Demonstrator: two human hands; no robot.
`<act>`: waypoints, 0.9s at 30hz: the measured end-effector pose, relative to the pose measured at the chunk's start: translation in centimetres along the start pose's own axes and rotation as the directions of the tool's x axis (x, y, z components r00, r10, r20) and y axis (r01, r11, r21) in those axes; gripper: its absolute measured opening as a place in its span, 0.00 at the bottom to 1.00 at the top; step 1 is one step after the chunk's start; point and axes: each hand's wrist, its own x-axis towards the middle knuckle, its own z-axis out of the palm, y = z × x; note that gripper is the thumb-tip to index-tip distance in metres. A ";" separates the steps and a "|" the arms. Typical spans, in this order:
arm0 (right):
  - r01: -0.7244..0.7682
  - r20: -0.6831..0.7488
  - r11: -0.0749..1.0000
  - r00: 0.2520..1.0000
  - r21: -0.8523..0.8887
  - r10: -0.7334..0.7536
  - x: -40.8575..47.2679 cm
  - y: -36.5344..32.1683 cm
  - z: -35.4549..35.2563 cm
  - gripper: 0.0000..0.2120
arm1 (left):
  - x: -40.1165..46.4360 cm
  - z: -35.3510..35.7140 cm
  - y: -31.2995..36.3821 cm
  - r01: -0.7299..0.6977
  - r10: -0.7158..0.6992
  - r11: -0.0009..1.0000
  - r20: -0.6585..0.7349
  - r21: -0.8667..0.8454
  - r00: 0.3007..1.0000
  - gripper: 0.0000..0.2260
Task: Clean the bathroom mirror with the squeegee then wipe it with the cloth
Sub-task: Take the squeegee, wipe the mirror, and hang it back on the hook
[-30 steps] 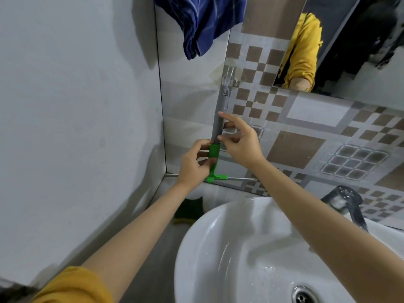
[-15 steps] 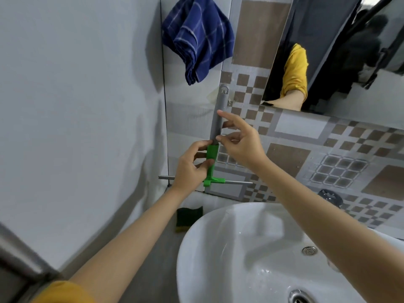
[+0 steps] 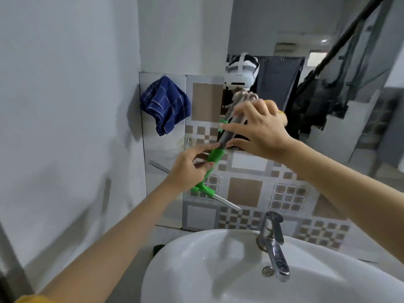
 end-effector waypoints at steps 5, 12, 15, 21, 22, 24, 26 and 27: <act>0.115 0.126 0.991 0.984 0.066 -0.122 -1.6 4.8 -6.2 0.16 | 3.1 2.0 6.3 -0.091 0.081 0.993 0.137 0.072 0.987 0.25; -0.068 0.058 0.998 0.996 -0.007 0.068 -5.0 10.2 -13.2 0.16 | 6.6 5.9 13.4 -0.387 0.369 0.832 0.125 0.397 0.921 0.22; -0.110 0.019 0.994 0.994 -0.012 0.110 -6.4 12.2 -15.2 0.15 | 7.7 7.2 14.9 -0.380 0.472 0.702 0.005 0.602 0.881 0.23; 0.024 0.111 0.999 0.994 -0.023 -0.021 -7.5 16.2 -18.1 0.20 | 10.0 8.6 17.5 -0.489 0.623 0.596 0.016 0.637 0.782 0.16; 0.035 0.128 0.999 0.991 -0.003 -0.034 -7.5 16.8 -18.6 0.20 | 10.5 8.7 17.8 -0.501 0.634 0.584 0.027 0.639 0.773 0.16; 0.055 0.140 0.998 0.988 0.029 -0.059 -7.4 17.8 -19.2 0.21 | 11.5 8.9 18.2 -0.519 0.648 0.565 0.043 0.642 0.760 0.15; 0.064 0.125 0.998 0.990 0.011 -0.065 -7.1 18.6 -19.2 0.20 | 12.8 9.0 18.6 -0.524 0.657 0.561 0.040 0.641 0.753 0.15; 0.054 0.114 0.998 0.992 -0.021 -0.051 -6.9 19.0 -19.1 0.20 | 13.5 9.0 18.7 -0.520 0.658 0.566 0.030 0.640 0.753 0.15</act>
